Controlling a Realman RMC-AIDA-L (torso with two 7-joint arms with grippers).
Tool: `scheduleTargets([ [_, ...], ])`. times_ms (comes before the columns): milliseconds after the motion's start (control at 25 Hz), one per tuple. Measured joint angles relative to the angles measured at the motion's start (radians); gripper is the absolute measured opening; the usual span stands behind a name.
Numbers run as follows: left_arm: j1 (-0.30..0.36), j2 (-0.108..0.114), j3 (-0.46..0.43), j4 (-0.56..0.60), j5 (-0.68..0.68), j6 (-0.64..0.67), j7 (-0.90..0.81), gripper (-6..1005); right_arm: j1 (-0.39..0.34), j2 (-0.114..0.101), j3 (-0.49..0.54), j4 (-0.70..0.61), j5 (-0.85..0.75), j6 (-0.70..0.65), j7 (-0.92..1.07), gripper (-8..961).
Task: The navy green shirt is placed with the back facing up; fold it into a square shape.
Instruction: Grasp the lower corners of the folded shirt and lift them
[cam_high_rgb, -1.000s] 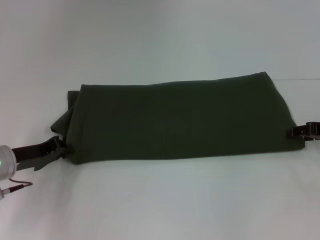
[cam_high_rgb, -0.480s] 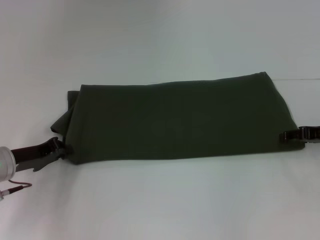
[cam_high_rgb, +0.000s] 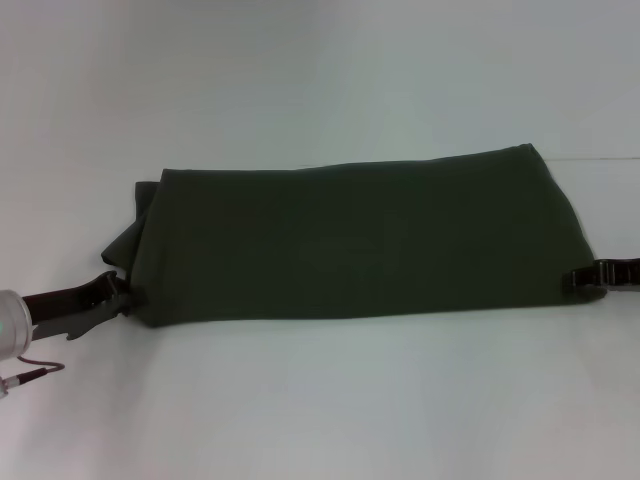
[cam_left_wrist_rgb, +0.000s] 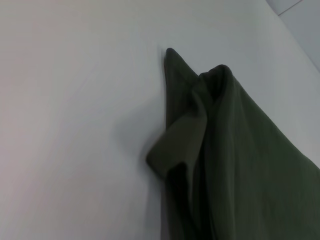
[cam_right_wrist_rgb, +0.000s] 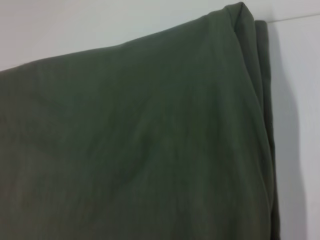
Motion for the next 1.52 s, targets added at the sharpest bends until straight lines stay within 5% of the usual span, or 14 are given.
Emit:
scheduleTargets([
  [400,-0.001,0.000,0.000,-0.002,0.000,-0.002,0.000,3,-0.004,0.000,0.000,0.001,0.000,0.002,-0.003,414],
  [840,-0.001,0.000,-0.001,-0.001,0.000,0.001,0.000,3,-0.016,0.008,0.004,0.001,0.003,0.020,-0.043,215],
  [1080,-0.001,0.000,-0.002,0.000,0.000,0.002,0.000,4,-0.029,0.009,0.012,-0.011,0.009,0.016,-0.059,20],
  [1520,0.002,0.006,-0.001,0.024,0.003,0.087,0.000,3,-0.115,0.023,0.131,-0.150,0.058,-0.174,-0.162,16],
])
